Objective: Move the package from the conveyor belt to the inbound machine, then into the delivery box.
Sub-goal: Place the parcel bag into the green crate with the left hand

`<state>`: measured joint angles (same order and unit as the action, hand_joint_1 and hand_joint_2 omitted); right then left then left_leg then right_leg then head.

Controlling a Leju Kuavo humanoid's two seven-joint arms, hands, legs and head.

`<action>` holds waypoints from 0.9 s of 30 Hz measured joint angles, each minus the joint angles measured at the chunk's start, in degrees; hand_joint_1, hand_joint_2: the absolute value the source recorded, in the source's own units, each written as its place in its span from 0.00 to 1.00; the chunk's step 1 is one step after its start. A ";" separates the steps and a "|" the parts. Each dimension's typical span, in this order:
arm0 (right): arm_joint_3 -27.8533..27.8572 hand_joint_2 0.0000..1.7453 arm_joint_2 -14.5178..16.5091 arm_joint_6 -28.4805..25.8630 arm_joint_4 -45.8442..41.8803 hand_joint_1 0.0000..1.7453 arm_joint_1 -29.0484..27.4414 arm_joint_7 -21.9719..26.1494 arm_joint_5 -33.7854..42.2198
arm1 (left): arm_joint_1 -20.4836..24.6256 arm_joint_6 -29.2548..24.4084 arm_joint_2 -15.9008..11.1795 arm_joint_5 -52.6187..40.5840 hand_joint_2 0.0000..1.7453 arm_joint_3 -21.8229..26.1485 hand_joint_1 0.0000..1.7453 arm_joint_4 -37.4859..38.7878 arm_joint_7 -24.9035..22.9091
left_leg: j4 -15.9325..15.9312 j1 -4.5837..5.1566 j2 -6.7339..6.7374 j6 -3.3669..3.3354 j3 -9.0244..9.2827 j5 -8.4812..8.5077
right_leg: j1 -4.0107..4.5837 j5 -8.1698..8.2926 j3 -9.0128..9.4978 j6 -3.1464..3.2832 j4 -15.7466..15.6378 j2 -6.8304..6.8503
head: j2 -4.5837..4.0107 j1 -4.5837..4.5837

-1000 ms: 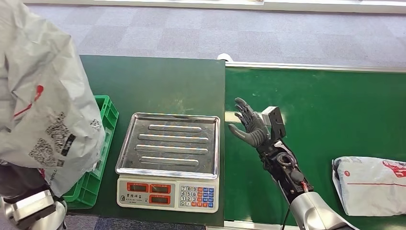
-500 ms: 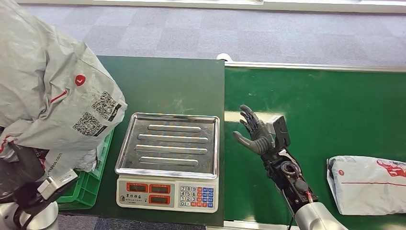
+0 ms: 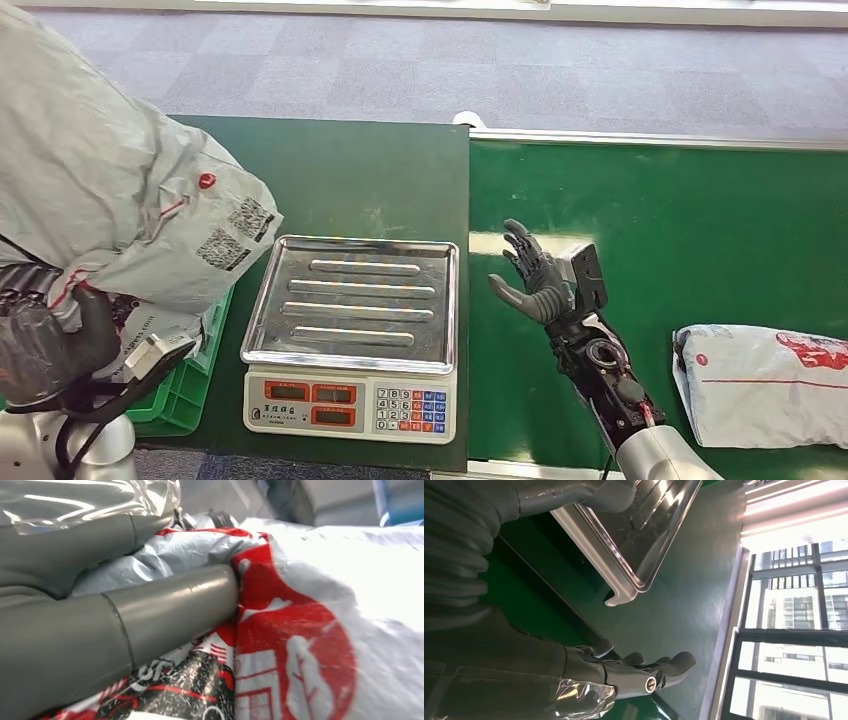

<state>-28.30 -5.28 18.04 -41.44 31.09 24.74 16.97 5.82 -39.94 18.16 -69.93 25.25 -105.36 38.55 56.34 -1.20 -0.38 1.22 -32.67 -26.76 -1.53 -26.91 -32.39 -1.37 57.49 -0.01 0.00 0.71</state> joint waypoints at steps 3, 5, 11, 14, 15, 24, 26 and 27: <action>0.16 1.00 0.02 0.61 0.00 0.00 -0.01 0.03 -1.46 | -0.12 0.01 0.68 -7.42 0.00 1.31 1.00 4.04 -5.71 | 0.00 0.00 0.02 0.00 0.00 0.00 | -0.01 0.00 -0.01 0.00 0.00 0.00 | 0.00 -0.01; 0.45 1.00 0.06 1.14 0.01 0.00 0.03 0.02 -2.30 | -0.67 0.01 0.44 -13.29 0.00 0.85 1.00 7.13 -13.76 | 0.00 0.01 0.01 0.00 -0.01 0.00 | -0.01 0.00 0.00 0.00 0.00 -0.01 | 0.00 0.00; 1.56 1.00 0.41 2.26 0.59 0.00 0.96 0.01 -3.97 | -3.76 -0.02 -5.36 -19.62 0.00 -6.69 1.00 11.36 -35.64 | 0.00 -0.01 0.02 0.00 -0.02 0.00 | 0.01 0.00 -0.02 0.00 0.00 -0.01 | 0.00 0.00; 2.06 1.00 0.56 2.28 0.86 0.00 1.55 -0.01 -4.11 | -4.33 -0.02 -8.83 -19.86 0.00 -9.90 0.97 12.97 -39.05 | -0.01 -0.01 0.02 0.00 -0.02 0.00 | 0.01 0.00 -0.02 0.00 0.00 0.00 | 0.00 0.00; 2.21 1.00 0.57 2.28 0.90 0.00 1.65 -0.02 -4.12 | -4.36 -0.02 -9.70 -19.87 0.00 -10.76 0.96 13.39 -39.77 | -0.01 -0.01 0.02 0.00 -0.02 0.00 | 0.01 0.00 -0.01 0.00 0.00 0.00 | 0.00 -0.01; 2.81 1.00 0.60 2.19 0.92 0.00 1.62 -0.45 -4.30 | -4.36 -0.04 -12.32 -19.38 0.00 -14.51 0.00 12.90 -39.35 | 0.01 0.00 0.01 0.00 -0.02 0.00 | 0.00 0.00 0.00 0.00 0.00 -0.01 | 0.00 0.01; 2.87 1.00 0.62 2.10 0.92 0.00 1.62 -0.54 -4.33 | -4.30 -0.05 -12.26 -18.81 0.00 -14.75 0.00 12.01 -37.81 | 0.00 0.00 0.00 0.00 -0.02 0.00 | 0.00 0.00 -0.01 0.00 0.00 -0.01 | 0.00 0.00; 2.89 1.00 0.62 2.07 0.92 0.00 1.62 -0.54 -4.33 | -4.27 -0.05 -12.22 -18.67 0.00 -14.83 0.00 11.65 -37.33 | 0.00 0.00 0.01 0.00 -0.02 0.00 | 0.00 0.00 -0.02 0.00 0.00 -0.01 | 0.00 0.01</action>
<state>-25.41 -4.66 20.11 -40.52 32.70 24.20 12.64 1.55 -39.99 5.94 -88.60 10.42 -93.71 1.22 56.35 -1.20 -0.37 1.23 -32.69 -26.76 -1.53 -26.90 -32.40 -1.37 57.49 -0.02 0.00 0.72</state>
